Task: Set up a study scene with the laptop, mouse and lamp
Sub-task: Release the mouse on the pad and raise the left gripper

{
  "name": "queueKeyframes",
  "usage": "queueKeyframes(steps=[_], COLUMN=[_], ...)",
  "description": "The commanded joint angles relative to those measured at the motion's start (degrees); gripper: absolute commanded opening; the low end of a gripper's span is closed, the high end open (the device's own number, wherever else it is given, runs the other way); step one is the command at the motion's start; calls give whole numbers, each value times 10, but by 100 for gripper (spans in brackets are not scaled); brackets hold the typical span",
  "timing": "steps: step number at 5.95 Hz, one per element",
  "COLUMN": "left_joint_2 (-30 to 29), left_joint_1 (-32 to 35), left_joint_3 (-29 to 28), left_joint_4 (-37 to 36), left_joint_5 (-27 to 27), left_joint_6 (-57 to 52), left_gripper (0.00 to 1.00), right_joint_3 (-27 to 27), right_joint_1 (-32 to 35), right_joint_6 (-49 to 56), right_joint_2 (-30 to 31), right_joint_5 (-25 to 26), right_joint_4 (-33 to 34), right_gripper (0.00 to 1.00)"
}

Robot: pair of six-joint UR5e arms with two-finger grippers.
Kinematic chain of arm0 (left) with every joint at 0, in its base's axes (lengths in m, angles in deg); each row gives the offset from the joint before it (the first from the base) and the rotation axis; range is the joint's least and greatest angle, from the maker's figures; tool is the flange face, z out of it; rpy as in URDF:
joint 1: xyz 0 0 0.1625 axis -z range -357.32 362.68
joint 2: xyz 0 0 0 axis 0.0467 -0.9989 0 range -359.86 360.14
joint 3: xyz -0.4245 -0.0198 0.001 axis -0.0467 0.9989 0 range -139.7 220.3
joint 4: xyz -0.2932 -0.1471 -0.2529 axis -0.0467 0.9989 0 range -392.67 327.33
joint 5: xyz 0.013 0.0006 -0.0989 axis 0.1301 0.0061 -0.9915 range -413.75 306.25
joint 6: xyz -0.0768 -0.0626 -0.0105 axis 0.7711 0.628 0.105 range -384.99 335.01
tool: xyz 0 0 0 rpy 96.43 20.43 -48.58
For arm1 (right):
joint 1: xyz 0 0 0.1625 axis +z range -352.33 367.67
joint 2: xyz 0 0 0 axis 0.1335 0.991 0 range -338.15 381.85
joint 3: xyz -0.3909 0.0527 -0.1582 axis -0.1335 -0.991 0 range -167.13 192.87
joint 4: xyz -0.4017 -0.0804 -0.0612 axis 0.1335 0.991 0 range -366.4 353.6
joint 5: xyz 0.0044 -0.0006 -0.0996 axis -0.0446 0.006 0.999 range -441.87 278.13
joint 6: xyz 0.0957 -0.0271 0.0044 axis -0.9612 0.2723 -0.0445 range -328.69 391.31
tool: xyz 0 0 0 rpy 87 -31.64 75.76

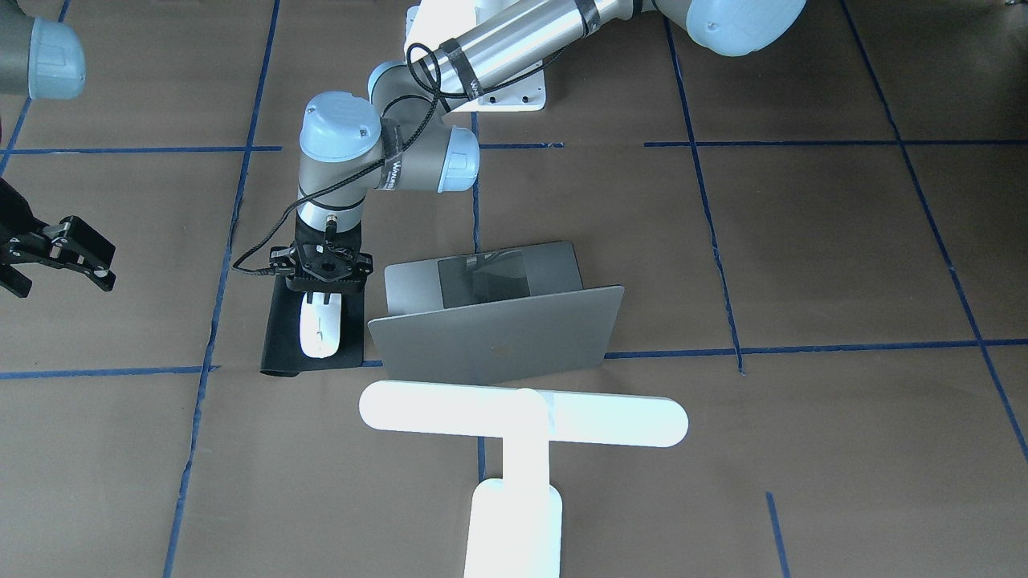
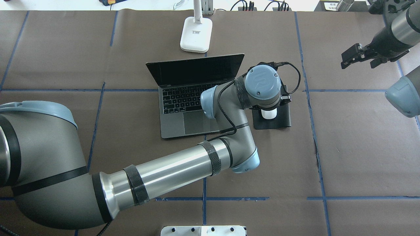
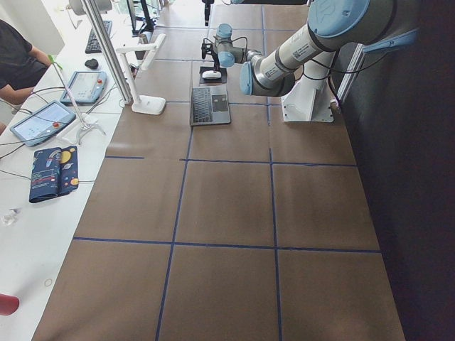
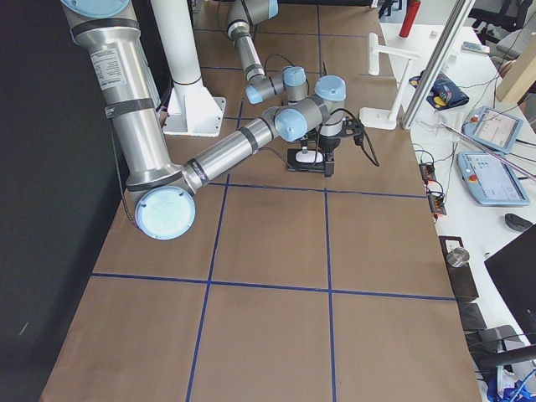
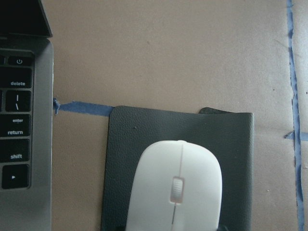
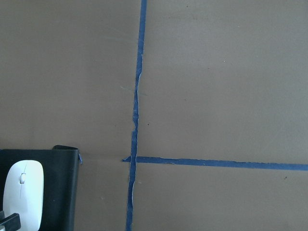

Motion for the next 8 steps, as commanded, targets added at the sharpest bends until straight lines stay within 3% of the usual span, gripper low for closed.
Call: queueKeyframes(steps=[1, 2, 3, 4, 5, 6, 8], left_joint_2=[-2, -1, -1, 1, 17, 90, 294], left_joint_1=[0, 2, 9, 39, 83, 114, 170], left_joint_3=[-1, -1, 4, 6, 21, 94, 333], left_joint_4=[4, 4, 4, 2, -5, -9, -51], left_joint_5=[-1, -1, -5, -45, -136, -194, -275], left_joint_6=[0, 0, 0, -3, -5, -8, -10], left_gripper=[58, 90, 100, 100, 100, 100, 100], right_joint_3=[-1, -2, -2, -4, -3, -2, -4], right_joint_1=[0, 0, 0, 1, 1, 1, 2], right_joint_6=[0, 0, 1, 6, 8, 8, 16], right_joint_2=[0, 0, -1, 0, 5, 5, 6], right_joint_5=[0, 0, 0, 0, 0, 0, 7], right_joint_4=[0, 0, 0, 0, -3, -2, -3], right_gripper=[100, 100, 100, 100, 100, 100, 100])
